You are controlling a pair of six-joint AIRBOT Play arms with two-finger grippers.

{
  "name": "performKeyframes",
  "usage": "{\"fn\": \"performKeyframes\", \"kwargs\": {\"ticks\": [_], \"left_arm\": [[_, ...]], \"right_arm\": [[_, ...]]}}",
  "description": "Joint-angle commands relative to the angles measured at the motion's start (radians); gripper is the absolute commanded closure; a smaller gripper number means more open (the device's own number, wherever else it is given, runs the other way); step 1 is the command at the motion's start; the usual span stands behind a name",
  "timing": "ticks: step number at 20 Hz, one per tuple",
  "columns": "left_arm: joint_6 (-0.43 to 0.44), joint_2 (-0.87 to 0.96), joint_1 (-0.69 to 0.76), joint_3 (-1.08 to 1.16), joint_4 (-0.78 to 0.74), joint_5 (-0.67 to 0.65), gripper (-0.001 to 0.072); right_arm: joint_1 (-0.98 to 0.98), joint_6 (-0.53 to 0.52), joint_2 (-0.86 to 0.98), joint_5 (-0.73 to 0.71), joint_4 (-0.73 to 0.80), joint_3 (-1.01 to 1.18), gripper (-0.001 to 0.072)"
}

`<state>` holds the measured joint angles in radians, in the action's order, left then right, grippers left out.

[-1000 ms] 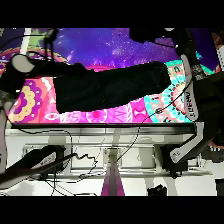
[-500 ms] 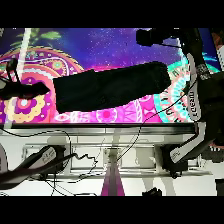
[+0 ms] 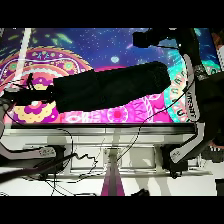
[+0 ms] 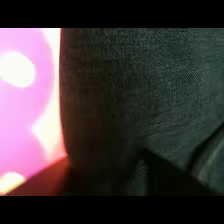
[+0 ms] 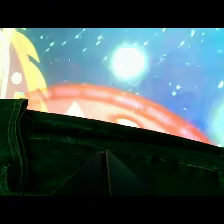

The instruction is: Fold the clothes and pants, and hang the long-sleeved shirts on hangers.

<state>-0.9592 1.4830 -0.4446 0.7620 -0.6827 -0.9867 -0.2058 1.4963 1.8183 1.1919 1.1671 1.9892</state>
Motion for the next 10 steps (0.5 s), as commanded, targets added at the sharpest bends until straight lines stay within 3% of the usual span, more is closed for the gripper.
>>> {"fn": "performKeyframes", "kwargs": {"ticks": [1, 2, 6, 10], "left_arm": [[0.037, 0.033, 0.053, 0.039, 0.031, -0.024, 0.0560], [0.037, 0.026, 0.069, 0.071, 0.025, -0.065, 0.0692], [0.021, -0.063, 0.090, 0.233, 0.025, -0.254, 0.0693], [-0.085, -0.217, 0.089, 0.373, -0.001, -0.348, 0.0693]], "right_arm": [[-0.039, 0.001, 0.017, 0.002, -0.001, -0.003, 0.0693], [-0.063, 0.001, 0.025, 0.001, -0.003, -0.011, 0.0693], [-0.190, 0.001, 0.063, -0.040, -0.004, -0.072, 0.0693], [-0.365, 0.003, 0.111, -0.193, -0.080, -0.176, 0.0694]]}}
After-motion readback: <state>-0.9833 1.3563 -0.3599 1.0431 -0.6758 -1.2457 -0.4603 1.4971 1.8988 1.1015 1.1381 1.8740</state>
